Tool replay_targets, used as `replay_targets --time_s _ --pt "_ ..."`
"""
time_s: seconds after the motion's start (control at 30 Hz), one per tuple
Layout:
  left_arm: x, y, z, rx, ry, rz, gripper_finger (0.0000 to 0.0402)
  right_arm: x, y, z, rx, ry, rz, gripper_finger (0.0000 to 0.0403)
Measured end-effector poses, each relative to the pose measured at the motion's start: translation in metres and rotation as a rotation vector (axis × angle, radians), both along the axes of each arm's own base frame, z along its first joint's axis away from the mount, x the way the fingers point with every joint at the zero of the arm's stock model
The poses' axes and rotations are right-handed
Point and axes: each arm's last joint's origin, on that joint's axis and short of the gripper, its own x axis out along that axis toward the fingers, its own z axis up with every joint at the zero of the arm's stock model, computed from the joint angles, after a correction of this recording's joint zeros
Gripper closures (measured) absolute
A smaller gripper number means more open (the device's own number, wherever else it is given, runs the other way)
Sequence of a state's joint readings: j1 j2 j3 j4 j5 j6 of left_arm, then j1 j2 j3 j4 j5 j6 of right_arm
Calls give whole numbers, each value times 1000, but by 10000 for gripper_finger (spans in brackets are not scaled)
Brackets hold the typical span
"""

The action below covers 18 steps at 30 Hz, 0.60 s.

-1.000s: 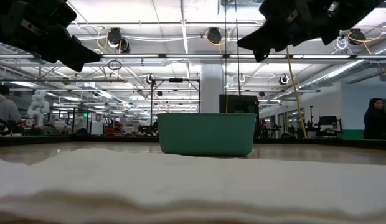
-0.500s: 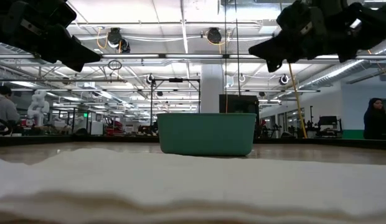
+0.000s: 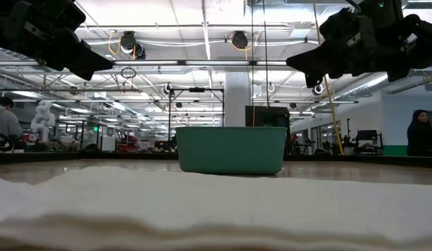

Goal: Pick and placing Produce into tupperware
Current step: Put the yellow lemon into the blue bin

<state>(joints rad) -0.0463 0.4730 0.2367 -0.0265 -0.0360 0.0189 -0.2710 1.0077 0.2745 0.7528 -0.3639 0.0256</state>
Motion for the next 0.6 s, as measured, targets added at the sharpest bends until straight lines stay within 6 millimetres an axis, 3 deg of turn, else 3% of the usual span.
replay_targets --time_s 0.6 --pt "0 0 0 -1 0 1 376 0 -1 0 -11 0 -2 403"
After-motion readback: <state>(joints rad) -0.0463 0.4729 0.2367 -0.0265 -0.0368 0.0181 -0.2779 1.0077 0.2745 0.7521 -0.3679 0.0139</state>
